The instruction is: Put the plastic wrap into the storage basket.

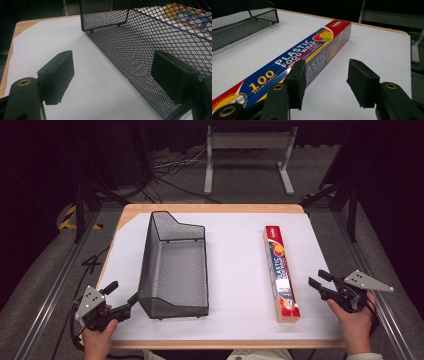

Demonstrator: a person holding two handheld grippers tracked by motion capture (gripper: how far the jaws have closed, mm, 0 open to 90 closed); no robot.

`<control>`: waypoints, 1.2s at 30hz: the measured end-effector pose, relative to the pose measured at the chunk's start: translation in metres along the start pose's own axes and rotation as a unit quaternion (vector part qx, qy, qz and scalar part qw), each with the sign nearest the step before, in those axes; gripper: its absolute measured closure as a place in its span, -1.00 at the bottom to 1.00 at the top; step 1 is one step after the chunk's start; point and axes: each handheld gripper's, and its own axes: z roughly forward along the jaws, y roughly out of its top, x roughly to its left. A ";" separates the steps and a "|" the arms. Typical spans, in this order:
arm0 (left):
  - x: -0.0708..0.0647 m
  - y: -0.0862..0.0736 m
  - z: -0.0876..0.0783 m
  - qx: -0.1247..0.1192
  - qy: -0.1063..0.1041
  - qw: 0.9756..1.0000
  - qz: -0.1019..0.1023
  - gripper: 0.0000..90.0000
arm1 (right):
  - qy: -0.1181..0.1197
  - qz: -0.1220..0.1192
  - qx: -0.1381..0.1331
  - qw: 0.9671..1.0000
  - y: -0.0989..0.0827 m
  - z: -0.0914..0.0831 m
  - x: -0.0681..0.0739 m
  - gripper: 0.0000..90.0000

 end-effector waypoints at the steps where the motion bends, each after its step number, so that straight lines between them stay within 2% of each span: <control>1: 0.000 0.000 0.000 -0.001 0.000 1.000 0.001 -0.57 | 0.001 0.000 0.000 1.000 0.001 0.000 0.001 0.13; 8: 0.000 0.000 -0.001 -0.002 0.002 1.000 0.000 -0.57 | 0.024 -0.020 -0.004 1.000 0.011 0.000 0.016 0.19; 9: 0.000 0.000 -0.001 -0.001 0.002 1.000 0.002 -0.57 | 0.030 -0.029 -0.001 0.999 0.015 0.001 0.023 0.18; 12: 0.000 0.000 -0.001 -0.002 0.003 1.000 0.002 -0.57 | 0.043 -0.031 -0.001 0.999 0.018 0.002 0.030 0.19; 14: 0.000 0.000 -0.001 -0.003 0.003 1.000 0.002 -0.57 | 0.063 -0.036 0.000 0.997 0.022 0.004 0.042 0.20; 18: -0.001 0.000 -0.001 -0.001 0.004 1.000 0.003 -0.57 | 0.087 -0.042 -0.003 0.995 0.028 0.007 0.057 0.24; 21: 0.000 -0.001 -0.001 0.001 0.005 1.000 0.003 -0.57 | 0.108 -0.041 -0.002 0.993 0.030 0.009 0.066 0.31; 28: -0.001 -0.001 -0.001 0.002 0.006 1.000 0.005 -0.57 | 0.155 -0.042 0.023 0.987 0.036 0.012 0.087 0.76; 30: -0.001 -0.001 -0.001 0.002 0.007 1.000 0.008 -0.57 | 0.171 -0.044 0.022 0.984 0.038 0.013 0.091 0.78; 32: -0.001 -0.001 -0.001 0.004 0.007 1.000 0.007 -0.57 | 0.178 -0.045 0.021 0.983 0.038 0.013 0.092 0.80; 34: 0.000 -0.001 -0.001 0.003 0.007 1.000 0.005 -0.57 | 0.193 -0.049 0.024 0.980 0.038 0.015 0.097 0.93; 36: 0.000 -0.001 0.000 0.003 0.007 1.000 0.006 -0.57 | 0.199 -0.052 0.030 0.978 0.038 0.016 0.100 1.00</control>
